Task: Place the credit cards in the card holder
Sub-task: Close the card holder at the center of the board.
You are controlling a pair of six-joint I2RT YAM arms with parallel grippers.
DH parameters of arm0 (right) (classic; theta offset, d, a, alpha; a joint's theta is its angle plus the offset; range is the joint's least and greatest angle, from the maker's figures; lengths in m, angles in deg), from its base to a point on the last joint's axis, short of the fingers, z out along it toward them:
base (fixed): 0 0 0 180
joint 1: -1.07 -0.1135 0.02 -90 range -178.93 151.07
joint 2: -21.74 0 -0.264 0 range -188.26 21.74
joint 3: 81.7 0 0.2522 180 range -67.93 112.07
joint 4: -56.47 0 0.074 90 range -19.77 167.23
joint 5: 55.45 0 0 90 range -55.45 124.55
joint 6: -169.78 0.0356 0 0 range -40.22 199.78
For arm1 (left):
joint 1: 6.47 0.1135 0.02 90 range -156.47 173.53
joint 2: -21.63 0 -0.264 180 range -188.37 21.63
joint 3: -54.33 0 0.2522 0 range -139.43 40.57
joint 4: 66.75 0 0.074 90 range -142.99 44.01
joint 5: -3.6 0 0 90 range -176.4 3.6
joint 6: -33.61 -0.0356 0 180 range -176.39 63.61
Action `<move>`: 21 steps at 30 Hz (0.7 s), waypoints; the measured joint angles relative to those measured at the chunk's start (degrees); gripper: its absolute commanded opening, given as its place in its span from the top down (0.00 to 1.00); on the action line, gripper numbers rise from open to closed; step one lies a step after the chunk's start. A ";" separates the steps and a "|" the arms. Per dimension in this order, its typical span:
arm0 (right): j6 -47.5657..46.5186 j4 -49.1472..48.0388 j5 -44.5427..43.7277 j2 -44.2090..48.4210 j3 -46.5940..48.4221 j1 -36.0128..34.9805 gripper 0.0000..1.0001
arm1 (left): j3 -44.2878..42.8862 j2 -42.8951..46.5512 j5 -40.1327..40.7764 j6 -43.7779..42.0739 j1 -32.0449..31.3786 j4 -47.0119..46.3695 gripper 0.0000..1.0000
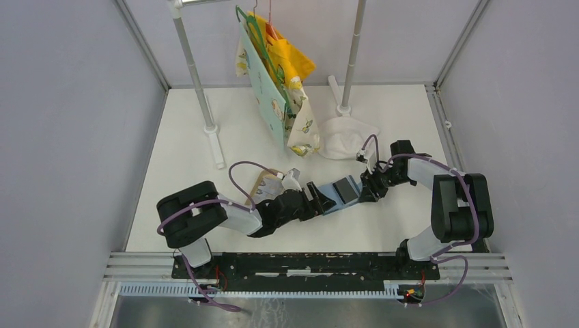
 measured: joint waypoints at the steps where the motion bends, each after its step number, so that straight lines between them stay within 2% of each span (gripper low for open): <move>1: 0.00 0.00 -0.02 0.00 0.00 0.00 0.56 | -0.07 0.00 -0.13 -1.01 0.28 -0.59 0.14; 10: 0.00 0.07 1.29 0.00 -0.13 -0.28 0.56 | -2.67 -0.66 -3.69 -6.56 1.33 -12.04 0.18; 15: 0.02 -0.02 1.53 0.02 -0.31 -0.28 0.54 | -6.99 -3.54 -6.21 -8.09 1.33 -13.73 0.19; 19: 0.26 -0.37 1.42 0.70 -0.79 -0.24 0.51 | -12.02 -7.56 -6.69 -9.42 1.33 -10.80 0.37; 21: 0.42 -0.37 1.09 2.19 -0.87 0.13 0.49 | -14.25 -9.27 -6.64 -10.43 1.51 -8.22 0.42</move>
